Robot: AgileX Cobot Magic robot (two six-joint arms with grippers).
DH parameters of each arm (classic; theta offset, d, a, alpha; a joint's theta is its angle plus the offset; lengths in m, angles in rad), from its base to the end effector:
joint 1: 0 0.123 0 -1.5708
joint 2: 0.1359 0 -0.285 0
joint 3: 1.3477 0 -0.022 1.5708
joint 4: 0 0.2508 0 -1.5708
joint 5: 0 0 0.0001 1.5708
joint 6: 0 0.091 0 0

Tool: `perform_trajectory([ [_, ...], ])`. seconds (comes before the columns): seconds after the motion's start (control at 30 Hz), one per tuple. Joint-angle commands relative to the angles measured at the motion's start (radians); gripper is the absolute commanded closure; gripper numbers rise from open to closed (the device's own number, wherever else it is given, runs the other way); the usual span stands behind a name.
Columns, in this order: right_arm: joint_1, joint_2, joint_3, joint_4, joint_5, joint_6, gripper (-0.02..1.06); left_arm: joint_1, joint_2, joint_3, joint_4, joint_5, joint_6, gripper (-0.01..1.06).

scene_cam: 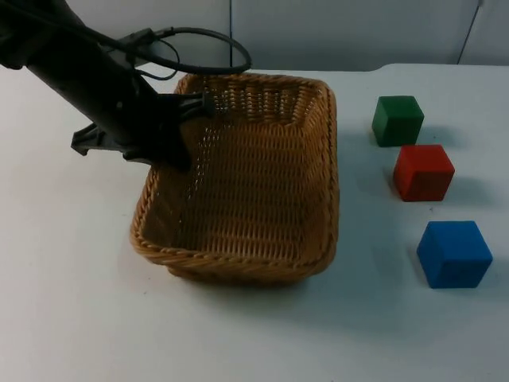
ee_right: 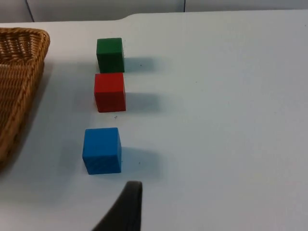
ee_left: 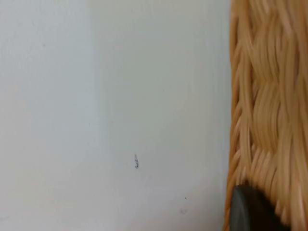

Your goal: Pick up the basket with the left hand and place the blue cube into the basket with the right hand.

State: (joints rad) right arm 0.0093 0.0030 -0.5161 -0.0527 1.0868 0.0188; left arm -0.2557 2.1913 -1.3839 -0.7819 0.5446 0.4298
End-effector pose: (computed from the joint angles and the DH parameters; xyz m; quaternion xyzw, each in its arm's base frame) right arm -0.0074 -0.0043 0.2797 0.0056 0.8563 -0.0191 0.5161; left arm 0.4124 -0.1422 0.1049 0.0320 0.9587 -0.2316 0.1616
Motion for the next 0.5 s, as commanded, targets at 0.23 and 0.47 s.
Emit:
perform_trajectory([
  [0.23,-0.009,-0.003,0.008,-0.005,-0.009,0.002,0.0,0.003,-0.004,0.0,0.008,0.045,-0.084,1.05],
  [0.47,-0.009,-0.003,0.008,-0.005,-0.009,0.002,0.0,0.042,-0.068,0.015,0.013,0.12,-0.098,1.05],
])
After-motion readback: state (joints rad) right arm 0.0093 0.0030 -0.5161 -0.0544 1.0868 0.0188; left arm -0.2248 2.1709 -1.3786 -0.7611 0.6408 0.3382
